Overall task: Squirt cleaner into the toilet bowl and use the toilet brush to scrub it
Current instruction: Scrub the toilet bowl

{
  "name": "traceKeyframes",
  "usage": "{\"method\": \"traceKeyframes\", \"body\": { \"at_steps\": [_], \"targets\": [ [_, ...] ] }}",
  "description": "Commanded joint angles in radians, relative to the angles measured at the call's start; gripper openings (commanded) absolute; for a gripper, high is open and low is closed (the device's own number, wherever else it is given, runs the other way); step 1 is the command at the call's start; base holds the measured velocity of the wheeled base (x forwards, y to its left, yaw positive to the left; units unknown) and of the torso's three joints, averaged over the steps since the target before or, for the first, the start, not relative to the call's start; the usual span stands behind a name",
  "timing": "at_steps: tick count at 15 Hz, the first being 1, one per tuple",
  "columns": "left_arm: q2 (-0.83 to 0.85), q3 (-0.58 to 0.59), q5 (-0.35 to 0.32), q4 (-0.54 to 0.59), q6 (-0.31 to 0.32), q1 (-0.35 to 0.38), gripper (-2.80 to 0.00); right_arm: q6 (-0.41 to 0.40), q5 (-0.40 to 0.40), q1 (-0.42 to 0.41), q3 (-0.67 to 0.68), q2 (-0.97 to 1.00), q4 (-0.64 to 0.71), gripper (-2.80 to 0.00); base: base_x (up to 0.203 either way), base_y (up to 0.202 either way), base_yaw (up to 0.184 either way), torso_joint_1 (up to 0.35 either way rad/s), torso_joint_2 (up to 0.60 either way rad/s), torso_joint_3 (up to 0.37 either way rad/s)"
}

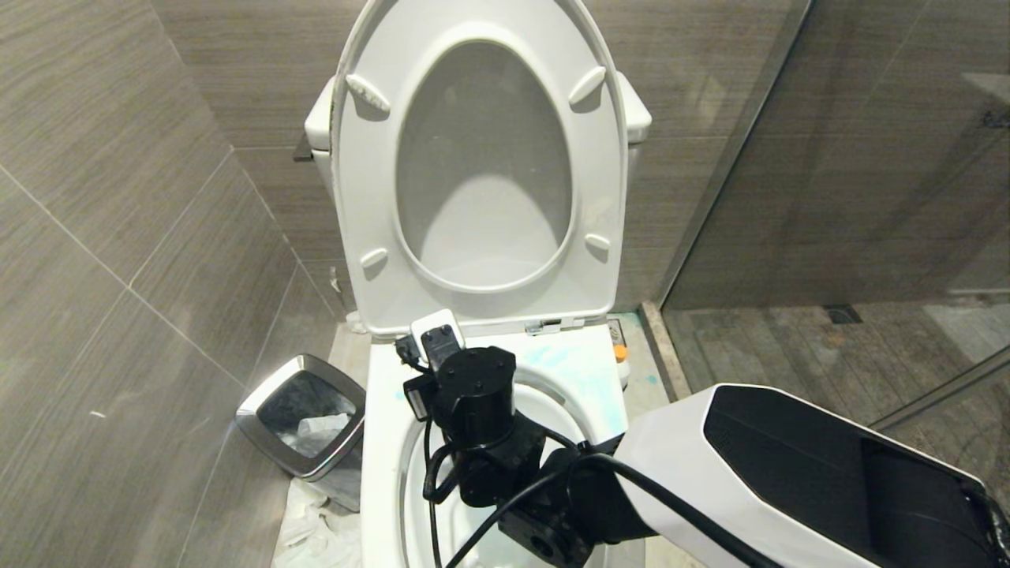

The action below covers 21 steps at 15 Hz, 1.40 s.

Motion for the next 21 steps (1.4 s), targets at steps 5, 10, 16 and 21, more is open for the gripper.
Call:
{"method": "traceKeyframes", "body": {
  "at_steps": [5,10,16,21],
  "targets": [
    [0.001,0.0,0.0,0.0,0.0,0.0,-2.8,0.0,-0.004,-0.001,0.001,-0.001,-0.006,-2.8,0.0,0.0,0.0,0.0,0.0,0.0],
    [0.001,-0.001,0.0,0.0,0.0,-0.001,-2.8,0.0,-0.005,-0.001,0.002,-0.004,-0.006,-2.8,0.0,0.0,0.0,0.0,0.0,0.0],
    [0.001,0.001,0.0,0.0,0.0,-0.001,-2.8,0.0,-0.005,-0.001,0.003,-0.007,-0.006,-2.8,-0.041,0.0,-0.002,0.002,0.0,0.002],
    [0.001,0.001,0.0,0.0,0.0,0.0,-2.8,-0.001,-0.005,-0.001,0.002,-0.007,-0.006,-2.8,0.0,0.0,0.0,0.0,0.0,0.0]
  ]
}}
